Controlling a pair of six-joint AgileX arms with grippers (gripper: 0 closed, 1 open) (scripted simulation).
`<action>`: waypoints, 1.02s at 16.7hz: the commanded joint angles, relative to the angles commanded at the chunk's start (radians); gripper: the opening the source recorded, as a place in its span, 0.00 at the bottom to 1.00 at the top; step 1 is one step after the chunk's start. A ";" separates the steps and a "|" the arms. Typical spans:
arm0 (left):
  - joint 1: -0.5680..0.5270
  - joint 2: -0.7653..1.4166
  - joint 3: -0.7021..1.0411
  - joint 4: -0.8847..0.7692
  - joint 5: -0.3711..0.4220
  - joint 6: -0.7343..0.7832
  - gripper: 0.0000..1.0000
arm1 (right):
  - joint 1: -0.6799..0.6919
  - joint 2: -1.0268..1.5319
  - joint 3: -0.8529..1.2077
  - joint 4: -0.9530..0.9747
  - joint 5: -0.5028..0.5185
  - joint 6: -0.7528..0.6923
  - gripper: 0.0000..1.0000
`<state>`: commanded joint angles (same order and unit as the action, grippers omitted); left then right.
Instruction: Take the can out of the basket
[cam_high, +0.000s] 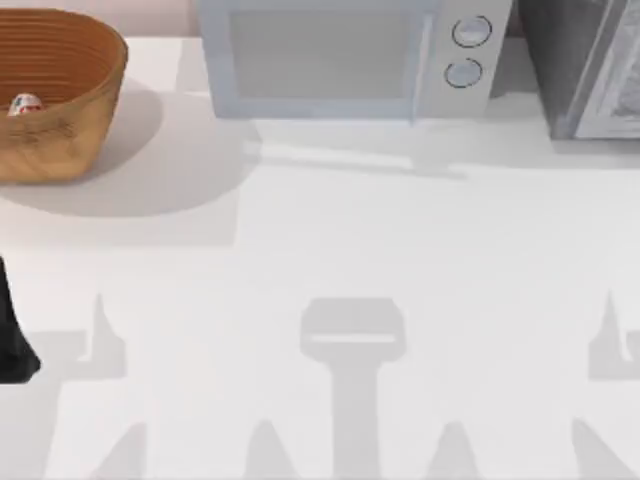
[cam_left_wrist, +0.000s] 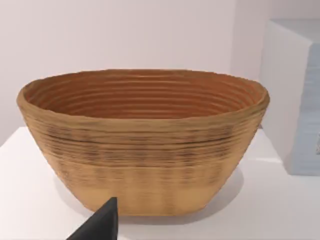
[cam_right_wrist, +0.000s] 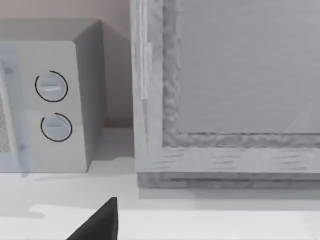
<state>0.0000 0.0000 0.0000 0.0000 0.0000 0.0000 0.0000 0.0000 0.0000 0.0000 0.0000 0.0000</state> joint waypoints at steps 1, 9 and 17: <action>0.000 0.000 0.000 0.000 0.000 0.000 1.00 | 0.000 0.000 0.000 0.000 0.000 0.000 1.00; 0.018 0.238 0.241 -0.119 0.009 0.003 1.00 | 0.000 0.000 0.000 0.000 0.000 0.000 1.00; 0.048 0.930 0.884 -0.475 0.055 0.027 1.00 | 0.000 0.000 0.000 0.000 0.000 0.000 1.00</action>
<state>0.0481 0.9298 0.8842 -0.4752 0.0555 0.0266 0.0000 0.0000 0.0000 0.0000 0.0000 0.0000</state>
